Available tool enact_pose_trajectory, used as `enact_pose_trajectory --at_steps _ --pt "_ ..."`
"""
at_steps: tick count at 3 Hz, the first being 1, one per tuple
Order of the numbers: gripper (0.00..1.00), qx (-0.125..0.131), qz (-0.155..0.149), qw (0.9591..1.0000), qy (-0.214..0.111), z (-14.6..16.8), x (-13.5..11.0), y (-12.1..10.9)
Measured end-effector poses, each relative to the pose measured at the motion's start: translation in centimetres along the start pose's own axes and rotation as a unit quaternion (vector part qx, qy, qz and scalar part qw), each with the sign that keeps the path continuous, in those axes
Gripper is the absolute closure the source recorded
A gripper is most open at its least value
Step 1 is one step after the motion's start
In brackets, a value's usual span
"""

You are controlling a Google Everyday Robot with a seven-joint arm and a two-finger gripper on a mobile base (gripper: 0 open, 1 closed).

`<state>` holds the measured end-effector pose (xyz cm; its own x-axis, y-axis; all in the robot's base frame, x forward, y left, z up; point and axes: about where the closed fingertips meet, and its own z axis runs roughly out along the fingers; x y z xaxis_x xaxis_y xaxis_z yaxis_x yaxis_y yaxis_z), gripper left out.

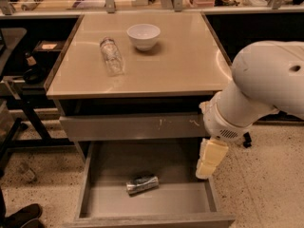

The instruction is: Pick redbull can from middle drawer and place on counter

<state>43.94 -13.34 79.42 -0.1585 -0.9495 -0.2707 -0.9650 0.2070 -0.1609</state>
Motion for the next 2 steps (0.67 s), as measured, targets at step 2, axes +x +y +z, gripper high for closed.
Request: enact_pose_trajectory --at_steps 2 --pt "0.00 -0.017 -0.022 0.9995 -0.014 2.93 -0.35 0.10"
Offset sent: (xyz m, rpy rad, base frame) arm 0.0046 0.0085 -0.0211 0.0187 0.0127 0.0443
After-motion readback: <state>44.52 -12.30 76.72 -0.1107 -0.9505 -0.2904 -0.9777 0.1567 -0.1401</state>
